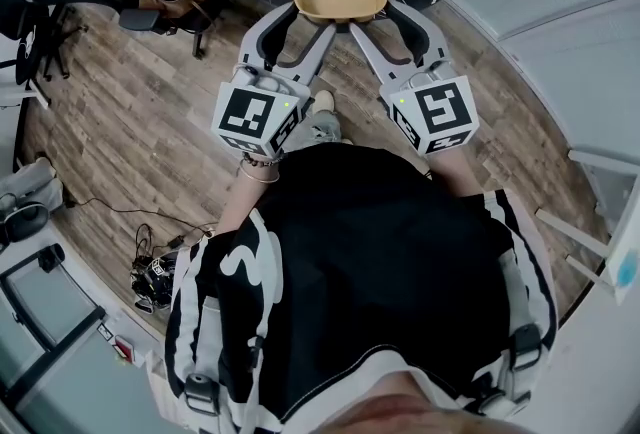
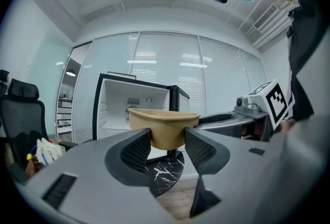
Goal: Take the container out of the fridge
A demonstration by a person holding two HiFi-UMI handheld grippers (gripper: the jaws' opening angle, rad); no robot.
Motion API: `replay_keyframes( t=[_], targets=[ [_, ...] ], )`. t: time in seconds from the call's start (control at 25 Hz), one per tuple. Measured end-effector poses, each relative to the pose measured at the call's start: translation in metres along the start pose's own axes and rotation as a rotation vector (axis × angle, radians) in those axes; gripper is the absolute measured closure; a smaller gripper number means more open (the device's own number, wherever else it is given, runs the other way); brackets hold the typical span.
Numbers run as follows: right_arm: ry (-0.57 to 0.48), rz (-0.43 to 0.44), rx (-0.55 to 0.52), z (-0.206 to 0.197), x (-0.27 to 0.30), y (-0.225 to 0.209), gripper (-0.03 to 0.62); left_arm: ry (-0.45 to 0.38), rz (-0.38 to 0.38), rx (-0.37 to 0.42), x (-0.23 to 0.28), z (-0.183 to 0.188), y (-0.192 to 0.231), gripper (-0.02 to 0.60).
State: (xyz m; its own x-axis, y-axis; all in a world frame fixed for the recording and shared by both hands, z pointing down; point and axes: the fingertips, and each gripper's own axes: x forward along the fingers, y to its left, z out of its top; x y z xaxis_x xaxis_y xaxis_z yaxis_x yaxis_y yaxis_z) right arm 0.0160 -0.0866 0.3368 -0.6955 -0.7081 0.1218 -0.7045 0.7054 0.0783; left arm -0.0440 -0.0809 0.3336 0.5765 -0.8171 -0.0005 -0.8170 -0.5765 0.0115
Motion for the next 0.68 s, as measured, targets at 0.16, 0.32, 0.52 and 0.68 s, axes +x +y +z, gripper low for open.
replay_keyframes(
  t=[0.16,0.32,0.52,0.68],
  targets=[
    [-0.001,0.0,-0.002,-0.0004,-0.0016,-0.0002,0.385,0.001,0.0,-0.001,-0.0001,-0.0004,-0.0017,0.376],
    [-0.001,-0.001,-0.002,-0.0013,-0.0035,0.0008,0.385,0.002,-0.002,0.001,-0.0012,-0.001,-0.0035,0.376],
    [-0.002,-0.002,-0.001,-0.0024,-0.0031,-0.0005,0.385,0.002,-0.002,0.001,0.0001,-0.0022,-0.0034,0.376],
    [-0.003,-0.004,0.002,-0.0018,-0.004,-0.0003,0.385,0.003,-0.002,-0.002,-0.0003,-0.0015,-0.0039,0.376]
  ],
)
